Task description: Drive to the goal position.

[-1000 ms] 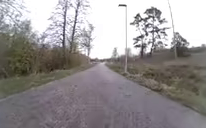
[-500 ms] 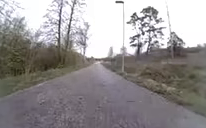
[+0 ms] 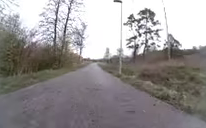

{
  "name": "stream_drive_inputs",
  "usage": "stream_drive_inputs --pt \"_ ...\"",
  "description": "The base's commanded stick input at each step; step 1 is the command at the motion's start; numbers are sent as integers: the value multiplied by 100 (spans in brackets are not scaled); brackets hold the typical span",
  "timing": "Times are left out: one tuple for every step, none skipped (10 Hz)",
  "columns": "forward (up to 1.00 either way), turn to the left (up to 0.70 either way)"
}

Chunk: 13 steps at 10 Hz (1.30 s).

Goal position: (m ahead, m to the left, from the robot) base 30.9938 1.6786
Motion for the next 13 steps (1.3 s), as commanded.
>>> stream_drive_inputs --pt "70 0" --pt "70 0" --pt "70 0" --pt "70 0" --pt "70 0" --pt "70 0" --pt "70 0" --pt "70 0" --pt "70 0" --pt "70 0" --pt "70 0" --pt "70 0" --pt "70 0"
